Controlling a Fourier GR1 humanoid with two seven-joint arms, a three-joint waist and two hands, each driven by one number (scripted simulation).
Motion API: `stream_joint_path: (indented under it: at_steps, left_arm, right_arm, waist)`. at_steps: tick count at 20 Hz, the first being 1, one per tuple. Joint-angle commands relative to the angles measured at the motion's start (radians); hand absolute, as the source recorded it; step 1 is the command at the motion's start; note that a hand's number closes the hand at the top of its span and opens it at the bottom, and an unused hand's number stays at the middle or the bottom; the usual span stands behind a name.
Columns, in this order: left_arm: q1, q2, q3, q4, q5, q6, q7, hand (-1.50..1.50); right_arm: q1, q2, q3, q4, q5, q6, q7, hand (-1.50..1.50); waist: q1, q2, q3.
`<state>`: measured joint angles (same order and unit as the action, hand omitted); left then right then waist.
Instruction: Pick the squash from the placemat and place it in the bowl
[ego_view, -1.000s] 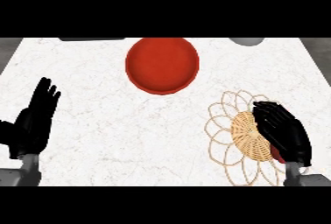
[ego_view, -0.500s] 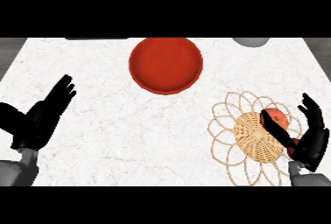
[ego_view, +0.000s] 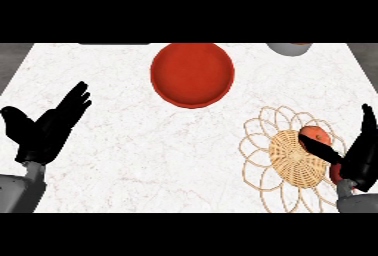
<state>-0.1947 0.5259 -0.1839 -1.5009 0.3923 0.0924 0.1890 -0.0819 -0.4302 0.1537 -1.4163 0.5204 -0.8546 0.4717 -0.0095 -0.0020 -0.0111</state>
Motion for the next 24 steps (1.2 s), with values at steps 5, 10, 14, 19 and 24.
stream_joint_path:
  at_steps: [5, 10, 14, 19, 24]
  left_arm:
    - [-0.001, 0.007, -0.005, -0.013, -0.004, -0.024, 0.006, 0.0]
    - [-0.03, 0.017, 0.02, 0.005, 0.012, -0.055, 0.018, 0.0]
    - [-0.008, 0.009, 0.031, 0.052, 0.001, -0.076, -0.028, 0.0]
    - [-0.069, -0.015, 0.037, 0.056, -0.006, -0.049, 0.012, 0.0]
    - [-0.007, -0.029, 0.022, 0.002, -0.025, -0.032, 0.014, 0.0]
  right_arm:
    - [-0.156, -0.119, 0.055, -0.082, 0.124, 0.441, 0.531, -1.5]
    - [-0.358, -0.1, 0.091, -0.135, 0.109, 0.707, 0.805, -1.5]
    - [-0.46, -0.108, 0.063, -0.104, 0.04, 0.87, 0.9, -1.5]
    - [-0.509, -0.052, 0.078, -0.06, 0.015, 0.926, 0.984, -1.5]
    - [-0.502, -0.038, 0.059, -0.045, 0.001, 0.959, 1.014, -1.5]
  waist:
    - [0.019, -0.007, 0.001]
    - [0.026, -0.002, 0.007]
    - [0.02, 0.0, 0.007]
    - [0.011, 0.0, 0.008]
    - [0.013, -0.005, 0.009]
